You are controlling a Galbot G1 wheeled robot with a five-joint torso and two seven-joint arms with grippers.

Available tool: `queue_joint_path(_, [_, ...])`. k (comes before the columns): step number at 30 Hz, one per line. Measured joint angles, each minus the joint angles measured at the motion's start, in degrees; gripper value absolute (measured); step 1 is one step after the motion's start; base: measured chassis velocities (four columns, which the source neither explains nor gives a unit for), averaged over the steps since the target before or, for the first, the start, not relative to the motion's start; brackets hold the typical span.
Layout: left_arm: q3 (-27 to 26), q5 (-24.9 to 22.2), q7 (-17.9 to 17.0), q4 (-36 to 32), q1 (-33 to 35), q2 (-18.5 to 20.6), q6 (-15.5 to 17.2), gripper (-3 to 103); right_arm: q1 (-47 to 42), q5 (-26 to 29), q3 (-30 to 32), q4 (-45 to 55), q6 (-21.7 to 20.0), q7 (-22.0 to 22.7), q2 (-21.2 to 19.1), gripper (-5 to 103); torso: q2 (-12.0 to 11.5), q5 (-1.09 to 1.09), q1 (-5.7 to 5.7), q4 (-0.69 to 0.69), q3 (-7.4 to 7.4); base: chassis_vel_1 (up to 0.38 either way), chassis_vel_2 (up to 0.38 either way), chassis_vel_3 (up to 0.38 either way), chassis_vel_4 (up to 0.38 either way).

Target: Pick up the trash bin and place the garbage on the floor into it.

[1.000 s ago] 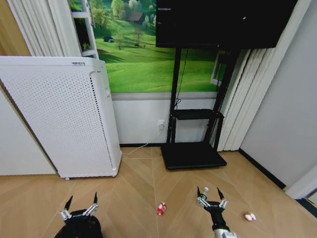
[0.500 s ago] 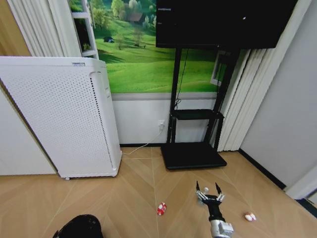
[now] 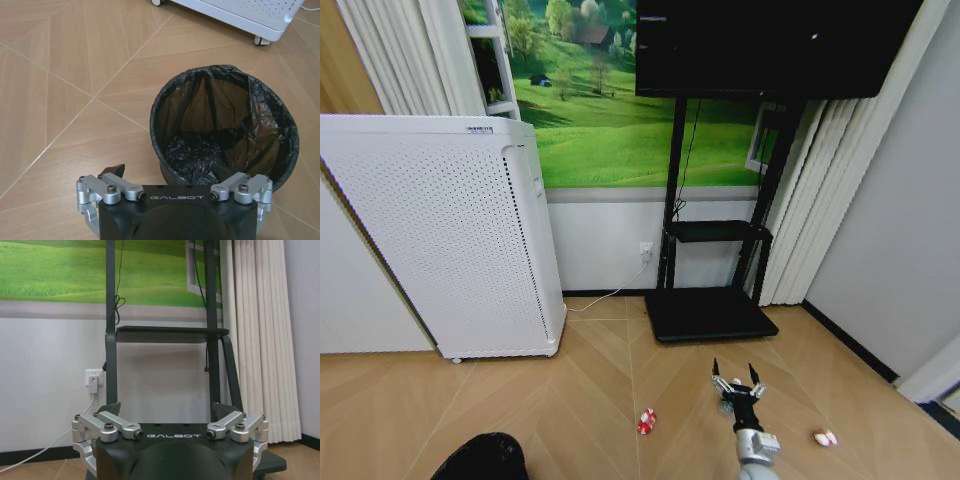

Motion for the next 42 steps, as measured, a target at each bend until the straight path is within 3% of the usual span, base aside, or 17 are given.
queue_joint_path(13, [2.9,-1.0,-0.6,8.3,-9.4,2.8,2.3,102,-0.8,2.5,1.0,0.2,0.7,-0.2,-2.2,100,0.1,0.0,0.02,0.02,0.06,0.0,0.0,0.0,0.0])
queue_joint_path(25, [4.1,2.2,2.6,17.8,-14.9,4.4,0.7,92,-1.6,5.7,2.4,3.1,-0.4,-0.8,-5.0,100,0.1,0.01,0.03,0.02,0.09,0.0,0.0,0.0,0.0])
queue_joint_path(27, [5.3,3.6,3.7,23.1,-18.6,4.6,-1.4,71,-2.2,5.7,2.3,3.7,-0.5,-0.8,-5.2,100,0.1,0.01,0.03,0.01,0.1,0.0,0.0,0.0,0.0])
queue_joint_path(29, [5.6,3.8,3.9,24.0,-19.4,4.7,-1.9,71,-2.5,5.6,2.3,3.9,-0.5,-0.8,-5.2,100,0.1,-0.01,0.04,0.02,0.1,0.0,0.0,0.0,0.0])
queue_joint_path(30, [5.9,4.4,4.4,25.3,-20.3,4.9,-2.9,60,-2.9,5.4,2.3,4.2,-0.5,-0.9,-5.1,100,0.1,0.02,0.04,0.01,0.1,0.0,0.0,0.0,0.0])
queue_joint_path(35, [6.5,5.6,6.5,27.7,-21.7,5.9,-5.2,48,-3.6,5.3,2.6,4.6,-0.5,-0.9,-5.2,100,0.1,0.08,0.04,0.0,0.1,0.0,0.0,0.0,0.0])
queue_joint_path(39, [7.1,5.5,7.6,28.7,-22.4,6.0,-7.5,31,-3.8,5.3,3.0,5.1,-0.5,-0.8,-5.4,100,0.1,-0.09,0.04,0.02,0.12,0.0,0.0,0.0,0.0])
queue_joint_path(41, [7.2,5.1,8.0,28.8,-22.7,5.8,-9.3,21,-3.9,5.3,3.0,5.3,-0.5,-0.8,-5.3,100,0.1,0.0,0.04,0.01,0.12,0.0,0.0,0.0,0.0])
queue_joint_path(42, [7.2,5.1,8.0,28.8,-22.7,5.8,-9.3,21,-3.9,5.3,3.0,5.3,-0.5,-0.8,-5.3,100,0.1,0.0,0.04,0.01,0.12,0.0,0.0,0.0,0.0])
